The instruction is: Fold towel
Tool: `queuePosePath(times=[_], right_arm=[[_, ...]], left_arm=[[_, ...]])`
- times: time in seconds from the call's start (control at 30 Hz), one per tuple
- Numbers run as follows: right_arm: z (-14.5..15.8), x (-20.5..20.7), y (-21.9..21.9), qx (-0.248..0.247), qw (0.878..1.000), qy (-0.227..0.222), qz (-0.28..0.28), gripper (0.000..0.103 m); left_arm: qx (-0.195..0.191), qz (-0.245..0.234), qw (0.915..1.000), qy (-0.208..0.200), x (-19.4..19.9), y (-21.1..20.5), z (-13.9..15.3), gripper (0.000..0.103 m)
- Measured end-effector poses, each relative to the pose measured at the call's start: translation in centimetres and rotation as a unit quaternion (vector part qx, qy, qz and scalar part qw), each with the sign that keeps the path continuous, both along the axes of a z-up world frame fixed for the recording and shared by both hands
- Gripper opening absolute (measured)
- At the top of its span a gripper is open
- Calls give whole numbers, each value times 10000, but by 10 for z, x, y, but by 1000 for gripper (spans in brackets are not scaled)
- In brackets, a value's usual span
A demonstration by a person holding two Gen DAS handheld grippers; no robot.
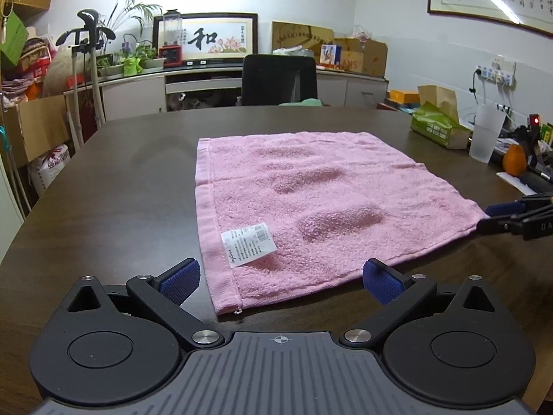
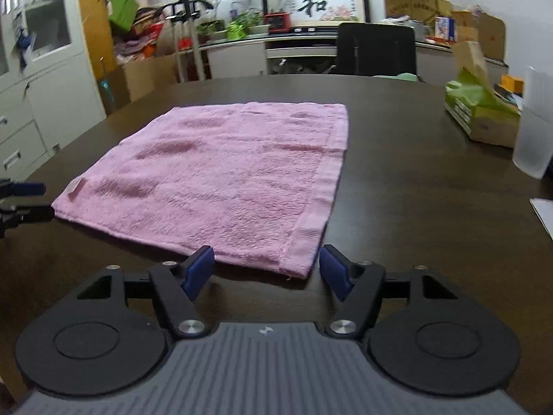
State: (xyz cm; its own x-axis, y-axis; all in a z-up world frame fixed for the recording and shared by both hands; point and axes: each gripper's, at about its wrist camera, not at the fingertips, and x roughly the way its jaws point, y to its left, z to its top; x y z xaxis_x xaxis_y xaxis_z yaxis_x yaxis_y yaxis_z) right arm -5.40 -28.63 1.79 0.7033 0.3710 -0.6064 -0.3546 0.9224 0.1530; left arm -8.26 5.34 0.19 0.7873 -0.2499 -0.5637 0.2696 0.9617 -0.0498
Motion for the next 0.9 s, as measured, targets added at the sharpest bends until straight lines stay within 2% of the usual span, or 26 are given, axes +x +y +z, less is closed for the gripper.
queuePosePath(times=[0.13,0.3,0.47,0.6,0.77,0.9], right_arm=[[-1,1,-3,3,10000,-34,-2,69],[-1,2,4,-262,9996,-86,33,65],[-1,3,9,-475,9988,-137,51,61],[-2,4,11,-519,9985,-147,68,61],[-2,6,11,-532,9984,-143,88,64],[-2,6,13,-543,9983,-126,152,73]], left_arm=[[21,-58,9999,95,2,-4,-4,101],[5,-32,9999,142,2,-5,-5,101],[23,59,9996,282,3,-7,-7,99],[63,321,9989,340,7,-6,-8,98],[-9,569,9975,407,11,0,-9,98],[119,586,9974,407,10,-2,-9,97]])
